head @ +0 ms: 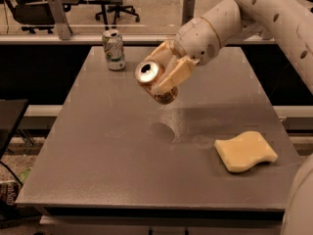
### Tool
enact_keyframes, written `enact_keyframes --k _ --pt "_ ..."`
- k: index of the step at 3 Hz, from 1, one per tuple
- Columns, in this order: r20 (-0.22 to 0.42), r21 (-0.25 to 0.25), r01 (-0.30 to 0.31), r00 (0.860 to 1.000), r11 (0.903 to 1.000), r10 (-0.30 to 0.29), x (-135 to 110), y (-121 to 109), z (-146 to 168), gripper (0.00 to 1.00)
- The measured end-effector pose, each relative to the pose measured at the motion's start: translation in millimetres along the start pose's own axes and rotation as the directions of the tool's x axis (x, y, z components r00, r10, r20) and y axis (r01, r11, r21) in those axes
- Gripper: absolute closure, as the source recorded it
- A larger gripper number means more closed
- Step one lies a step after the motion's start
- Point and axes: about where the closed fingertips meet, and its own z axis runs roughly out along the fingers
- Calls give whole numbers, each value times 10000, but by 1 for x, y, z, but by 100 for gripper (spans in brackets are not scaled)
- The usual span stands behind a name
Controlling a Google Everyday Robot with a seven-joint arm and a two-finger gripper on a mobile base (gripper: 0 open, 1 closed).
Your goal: Place orange can upright
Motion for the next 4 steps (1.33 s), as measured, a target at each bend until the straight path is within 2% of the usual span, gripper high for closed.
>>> enact_keyframes --k 1,2,4 --pt "1022 -119 -740 9919 9972 748 9 -3 10 100" --pt "1493 -215 -1063 9828 9941 1084 13 -6 15 100" --pt "2904 -170 -1525 9449 9882 1509 20 -16 17 100"
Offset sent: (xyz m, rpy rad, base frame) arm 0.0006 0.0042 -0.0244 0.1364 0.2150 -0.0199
